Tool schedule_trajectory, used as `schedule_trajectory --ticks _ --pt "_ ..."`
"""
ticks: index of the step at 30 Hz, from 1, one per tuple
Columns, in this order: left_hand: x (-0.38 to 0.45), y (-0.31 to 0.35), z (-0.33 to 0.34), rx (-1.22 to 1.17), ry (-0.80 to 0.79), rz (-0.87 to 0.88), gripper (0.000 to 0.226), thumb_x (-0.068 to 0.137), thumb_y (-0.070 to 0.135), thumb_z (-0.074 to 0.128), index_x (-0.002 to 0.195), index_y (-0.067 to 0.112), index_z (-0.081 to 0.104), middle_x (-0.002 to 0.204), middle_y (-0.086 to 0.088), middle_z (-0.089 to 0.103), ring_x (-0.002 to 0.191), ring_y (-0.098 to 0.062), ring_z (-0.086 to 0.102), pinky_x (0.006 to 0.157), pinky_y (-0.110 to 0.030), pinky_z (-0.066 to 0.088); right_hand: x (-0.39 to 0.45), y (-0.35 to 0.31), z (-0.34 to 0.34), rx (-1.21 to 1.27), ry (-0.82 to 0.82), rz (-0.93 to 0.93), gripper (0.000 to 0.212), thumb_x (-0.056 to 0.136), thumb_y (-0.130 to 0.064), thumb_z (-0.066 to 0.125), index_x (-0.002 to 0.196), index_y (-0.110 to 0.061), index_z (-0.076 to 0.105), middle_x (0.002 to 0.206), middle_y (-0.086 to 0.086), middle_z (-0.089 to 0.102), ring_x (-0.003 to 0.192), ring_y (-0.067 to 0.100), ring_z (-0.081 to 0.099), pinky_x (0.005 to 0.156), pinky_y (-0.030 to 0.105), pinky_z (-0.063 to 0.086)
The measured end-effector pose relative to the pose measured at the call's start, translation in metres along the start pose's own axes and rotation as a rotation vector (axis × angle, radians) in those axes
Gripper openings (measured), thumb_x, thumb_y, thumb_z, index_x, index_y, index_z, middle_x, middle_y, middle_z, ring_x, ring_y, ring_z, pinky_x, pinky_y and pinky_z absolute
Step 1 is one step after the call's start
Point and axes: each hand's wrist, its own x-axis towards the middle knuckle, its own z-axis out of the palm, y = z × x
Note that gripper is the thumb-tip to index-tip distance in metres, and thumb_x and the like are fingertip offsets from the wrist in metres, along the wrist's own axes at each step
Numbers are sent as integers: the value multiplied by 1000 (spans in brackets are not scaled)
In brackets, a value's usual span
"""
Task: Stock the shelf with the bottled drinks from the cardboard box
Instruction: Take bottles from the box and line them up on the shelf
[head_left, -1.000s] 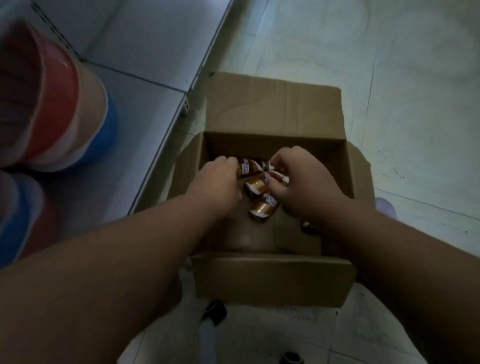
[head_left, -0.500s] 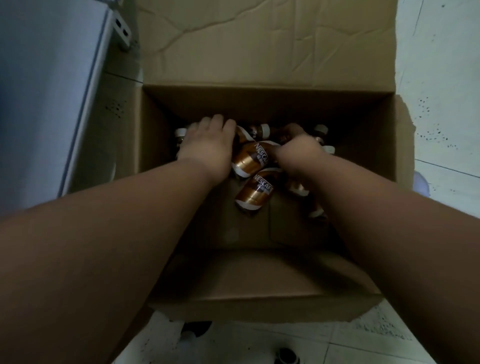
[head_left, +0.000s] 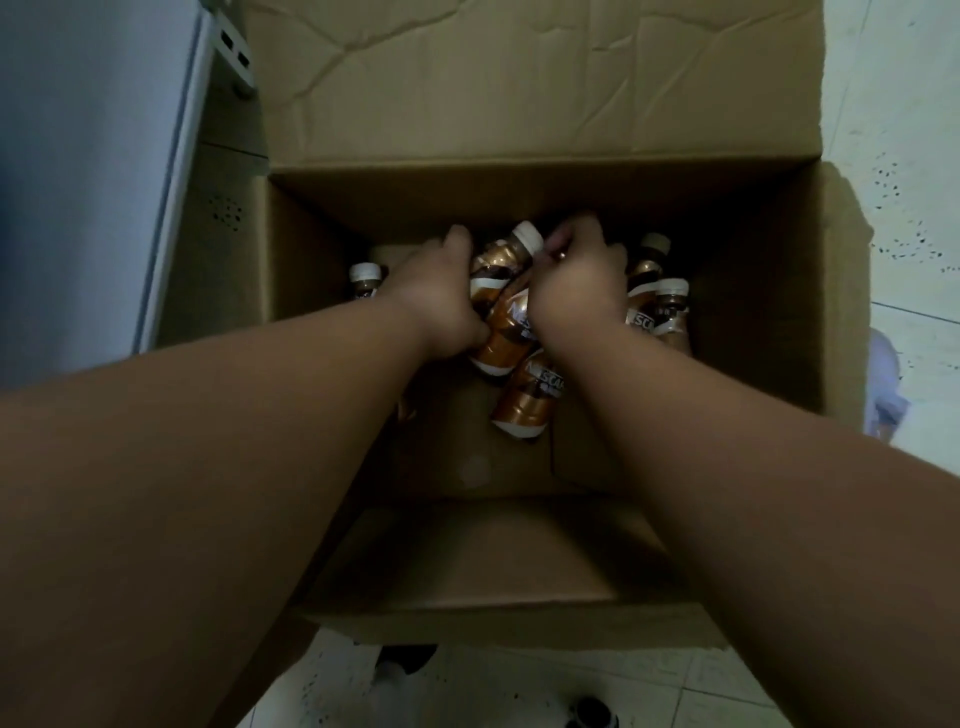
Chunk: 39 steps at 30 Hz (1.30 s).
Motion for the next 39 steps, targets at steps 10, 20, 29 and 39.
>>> schedule_trajectory --ticks 10,20,29,39 --pt "-129 -2 -70 -786 205 -105 43 78 18 69 114 34 52 101 3 61 96 -22 59 90 -48 49 -103 -48 -87 -1 52 -538 14 92 -19 59 100 -18 46 103 2 53 87 12 51 62 12 32" --pt "-343 -42 -175 -979 775 49 16 77 22 66 91 25 60 90 -3 66 90 -23 64 86 -45 51 -301 -173 -154 8 91 -1083 60 89 -25 63 143 -20 37 132 5 50 114 20 52 92 28 40" --pt "-511 -144 -278 -849 1264 161 28 87 47 61 106 32 46 96 6 64 88 -12 62 82 -36 51 -470 -332 -157 -16 128 -1455 41 83 -40 70 107 -21 43 100 3 53 84 22 57 70 37 50" --pt "-510 -250 -366 -216 1230 -90 35 74 25 75 100 21 53 92 0 61 82 -20 59 70 -34 49 -490 -447 -90 -278 21 -1558 27 87 -33 63 104 -20 47 90 6 60 80 26 60 68 38 55"
